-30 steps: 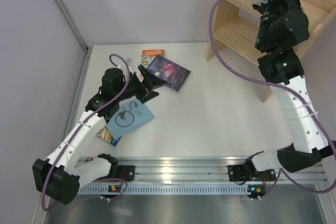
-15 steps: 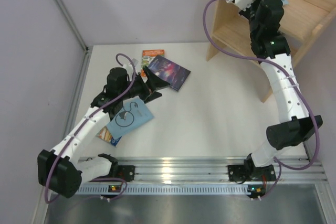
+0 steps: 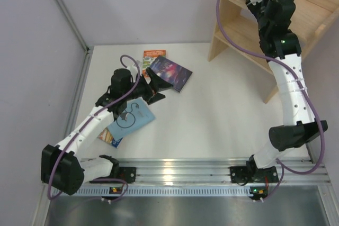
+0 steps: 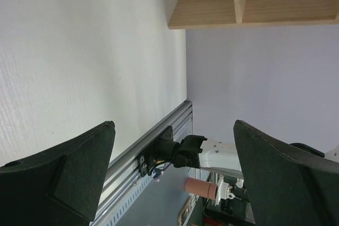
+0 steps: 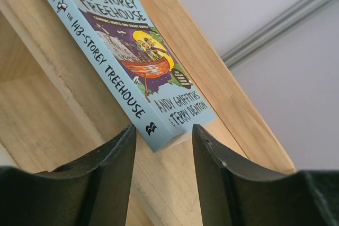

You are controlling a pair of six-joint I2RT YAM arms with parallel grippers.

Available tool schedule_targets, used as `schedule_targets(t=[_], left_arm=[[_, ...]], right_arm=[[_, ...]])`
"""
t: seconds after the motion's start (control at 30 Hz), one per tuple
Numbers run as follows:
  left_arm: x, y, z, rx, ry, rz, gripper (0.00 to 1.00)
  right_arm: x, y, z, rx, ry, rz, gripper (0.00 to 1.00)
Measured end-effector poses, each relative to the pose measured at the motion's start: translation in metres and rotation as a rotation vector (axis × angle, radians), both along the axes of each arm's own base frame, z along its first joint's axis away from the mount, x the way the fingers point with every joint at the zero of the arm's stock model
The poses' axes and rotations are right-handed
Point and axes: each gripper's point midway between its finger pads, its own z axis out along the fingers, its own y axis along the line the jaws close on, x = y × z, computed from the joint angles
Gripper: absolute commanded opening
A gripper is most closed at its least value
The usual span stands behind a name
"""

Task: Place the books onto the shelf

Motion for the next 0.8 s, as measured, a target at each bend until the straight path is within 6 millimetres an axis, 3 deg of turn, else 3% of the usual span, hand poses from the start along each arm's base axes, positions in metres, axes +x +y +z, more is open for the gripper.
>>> schedule_targets(t=[0.27, 0.67, 0.8], left_arm=[[0.0, -0.001, 0.001, -0.01, 0.003, -0.005, 0.99], [-0.001, -0.001, 0.006, -0.019, -0.004, 0.001, 0.98], [-0.002, 0.001, 0.011, -0.024, -0.021, 0.006, 0.98]], right_arm=[[-0.005, -0.01, -0.002, 0.161, 0.01, 0.014, 0.49], [-0.012, -0.006, -0.005, 0.349, 0.03, 0.059, 0.51], [-0.012, -0.007, -0.012, 0.42, 0.045, 0.051, 0.59]])
